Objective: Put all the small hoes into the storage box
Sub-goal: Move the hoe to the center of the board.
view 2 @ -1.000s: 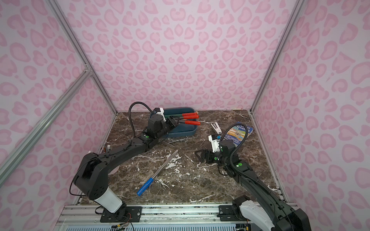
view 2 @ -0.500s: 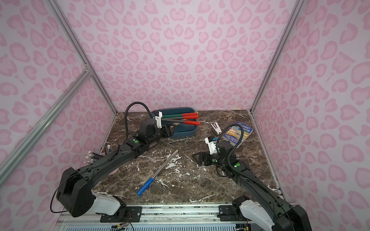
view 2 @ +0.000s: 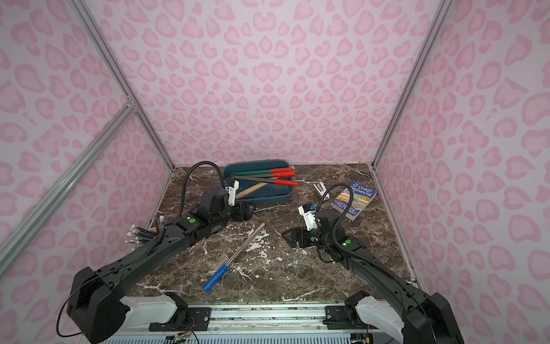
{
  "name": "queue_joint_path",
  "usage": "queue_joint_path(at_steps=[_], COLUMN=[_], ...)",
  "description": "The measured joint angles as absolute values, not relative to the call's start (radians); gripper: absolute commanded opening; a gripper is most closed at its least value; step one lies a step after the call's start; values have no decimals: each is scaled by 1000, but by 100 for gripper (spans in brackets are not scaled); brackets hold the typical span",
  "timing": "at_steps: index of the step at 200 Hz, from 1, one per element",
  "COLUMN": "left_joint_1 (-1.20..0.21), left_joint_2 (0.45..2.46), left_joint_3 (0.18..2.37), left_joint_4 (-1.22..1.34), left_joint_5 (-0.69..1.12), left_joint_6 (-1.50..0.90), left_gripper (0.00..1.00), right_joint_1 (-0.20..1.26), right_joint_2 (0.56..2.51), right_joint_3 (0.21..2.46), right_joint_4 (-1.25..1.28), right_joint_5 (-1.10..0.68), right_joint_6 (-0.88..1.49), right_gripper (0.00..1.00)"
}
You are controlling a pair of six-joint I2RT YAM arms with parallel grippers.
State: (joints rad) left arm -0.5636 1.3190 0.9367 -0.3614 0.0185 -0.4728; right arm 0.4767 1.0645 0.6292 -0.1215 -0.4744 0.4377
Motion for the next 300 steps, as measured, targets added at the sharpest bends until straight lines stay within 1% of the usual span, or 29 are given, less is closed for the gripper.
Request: queue_joint_path(at_steps=[50,139,157,188,236,257,272,300], left_joint_1=[-564,-570,-579,-611,-658,-662,-665,-668], left_joint_2=[1283,1237,1229,1238,1338,1388,1413,1470], left_joint_3=[879,773,741,722,751,763,768,781], left_joint_4=[-430,-535,-548,-575,-617,-623,-623,-623], left_joint_5=[19,56,67,71,50,33,26,25], left_joint_6=[-432,-394,-395,-419,-429,-431,-430,-424], left_gripper=[87,87,84,83,81,77,76,70], right_joint_1=[527,583,593,604,611,612,612,612], right_joint_2=[1122,1217,1234,1261,1280,1282,1280,1269], right_joint_3=[649,698,703,720,736,739,739,739], right_joint_4=[-126,-147,-146,-152,-147,-145,-147,-149], right_joint_5=[-491,-518,-518,-518,-518,-518,-518,-517], right_joint_6=[437,421,419,418,411,411,410,404], right_gripper=[92,92,92,92,92,92,92,92])
